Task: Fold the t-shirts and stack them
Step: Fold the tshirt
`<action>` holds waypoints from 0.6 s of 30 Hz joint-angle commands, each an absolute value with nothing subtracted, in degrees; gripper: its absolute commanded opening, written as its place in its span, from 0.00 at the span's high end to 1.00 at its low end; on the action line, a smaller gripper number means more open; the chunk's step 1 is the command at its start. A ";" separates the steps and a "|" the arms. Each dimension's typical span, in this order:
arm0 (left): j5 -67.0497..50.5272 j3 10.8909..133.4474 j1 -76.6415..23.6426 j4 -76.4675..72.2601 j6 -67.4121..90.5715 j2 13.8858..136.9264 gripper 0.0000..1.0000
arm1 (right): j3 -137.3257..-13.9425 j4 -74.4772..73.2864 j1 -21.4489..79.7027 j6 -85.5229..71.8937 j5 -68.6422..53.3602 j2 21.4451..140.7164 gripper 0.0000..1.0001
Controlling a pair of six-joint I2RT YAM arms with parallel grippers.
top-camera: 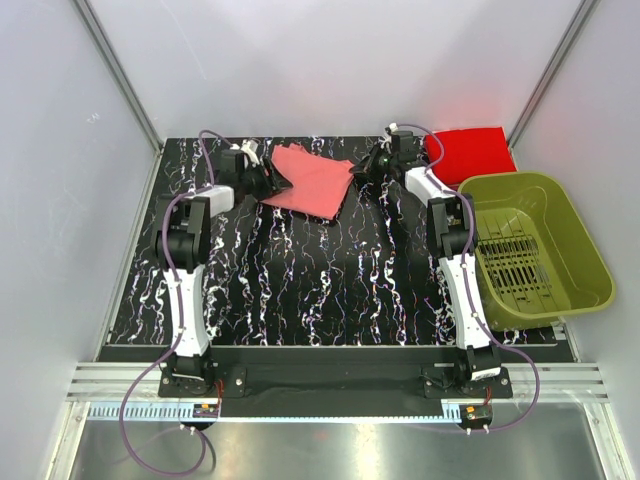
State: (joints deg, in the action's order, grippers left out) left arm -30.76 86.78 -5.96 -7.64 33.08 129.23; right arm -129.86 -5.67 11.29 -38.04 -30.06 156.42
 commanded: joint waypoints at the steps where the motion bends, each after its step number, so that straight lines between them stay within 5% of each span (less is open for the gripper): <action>1: -25.06 82.71 -7.11 -2.73 34.36 126.22 0.40 | -130.70 -6.16 10.46 -37.62 -31.55 156.80 0.92; 7: -20.13 75.80 -10.71 6.86 33.48 118.58 0.42 | -121.48 -4.56 10.46 -31.76 -38.49 149.17 0.90; 14: -20.31 71.10 -8.44 13.32 30.77 106.35 0.35 | -116.54 -7.99 10.37 -26.90 -43.24 145.37 0.76; 18: -20.57 67.79 -4.41 16.35 26.99 103.63 0.34 | -117.16 -10.72 10.28 -24.88 -44.38 144.93 0.57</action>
